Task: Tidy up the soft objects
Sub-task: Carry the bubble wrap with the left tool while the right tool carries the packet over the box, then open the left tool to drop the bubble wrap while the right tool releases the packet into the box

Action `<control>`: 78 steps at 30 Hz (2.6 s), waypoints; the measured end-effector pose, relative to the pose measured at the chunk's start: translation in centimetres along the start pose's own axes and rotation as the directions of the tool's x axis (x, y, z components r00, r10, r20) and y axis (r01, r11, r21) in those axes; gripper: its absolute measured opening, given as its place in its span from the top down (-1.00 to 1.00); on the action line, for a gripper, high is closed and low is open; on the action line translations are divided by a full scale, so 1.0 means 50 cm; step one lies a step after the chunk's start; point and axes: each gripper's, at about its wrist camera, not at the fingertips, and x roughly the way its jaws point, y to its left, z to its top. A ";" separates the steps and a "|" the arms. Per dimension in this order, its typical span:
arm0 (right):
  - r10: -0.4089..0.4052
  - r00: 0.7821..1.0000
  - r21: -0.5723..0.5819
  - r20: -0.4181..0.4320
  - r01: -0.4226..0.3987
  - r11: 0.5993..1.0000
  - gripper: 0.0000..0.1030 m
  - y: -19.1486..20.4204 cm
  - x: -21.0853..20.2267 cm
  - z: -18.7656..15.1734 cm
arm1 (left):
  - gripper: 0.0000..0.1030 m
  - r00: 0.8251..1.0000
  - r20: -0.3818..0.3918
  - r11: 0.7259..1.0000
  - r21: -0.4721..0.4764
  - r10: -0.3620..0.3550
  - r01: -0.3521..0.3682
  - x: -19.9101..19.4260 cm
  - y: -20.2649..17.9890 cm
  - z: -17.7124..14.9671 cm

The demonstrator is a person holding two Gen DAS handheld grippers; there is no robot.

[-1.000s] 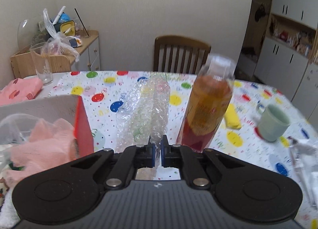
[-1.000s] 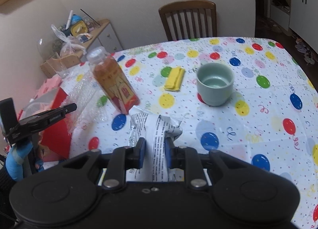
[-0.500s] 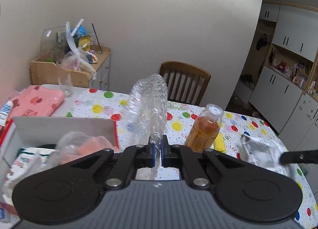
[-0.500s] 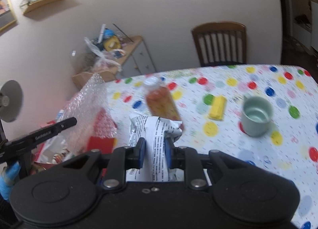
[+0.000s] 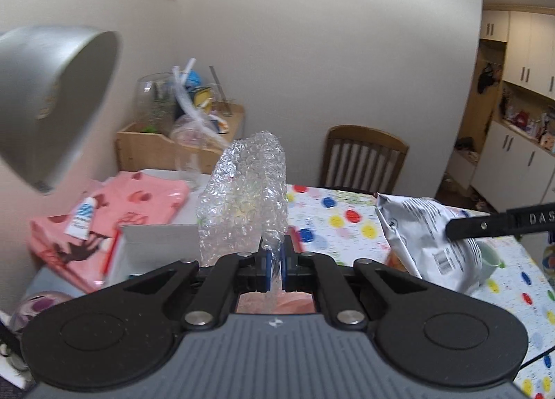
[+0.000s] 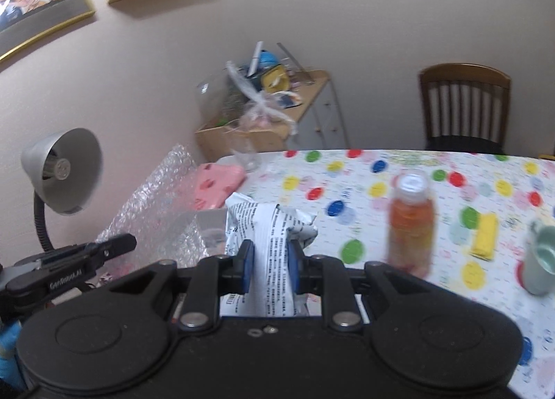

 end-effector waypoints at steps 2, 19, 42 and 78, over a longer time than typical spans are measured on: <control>0.015 1.000 -0.010 -0.013 -0.015 1.000 0.63 0.023 0.024 0.005 | 0.90 1.000 -0.017 1.000 -0.002 0.022 -0.022 -0.002 0.024 -0.004; 0.072 0.991 -0.136 -0.110 -0.086 0.987 0.63 0.186 0.192 0.026 | 0.90 0.970 -0.207 0.992 0.032 0.125 -0.121 0.027 0.137 -0.049; -0.072 0.964 -0.244 -0.255 0.007 0.970 0.53 0.204 0.372 -0.051 | 0.90 0.914 -0.392 0.994 0.066 0.103 -0.084 0.204 0.134 -0.116; 0.113 0.983 -0.105 -0.143 -0.129 0.986 -0.31 0.152 0.207 -0.023 | -0.58 0.975 -0.222 1.000 -0.004 0.010 -0.011 0.070 0.086 -0.076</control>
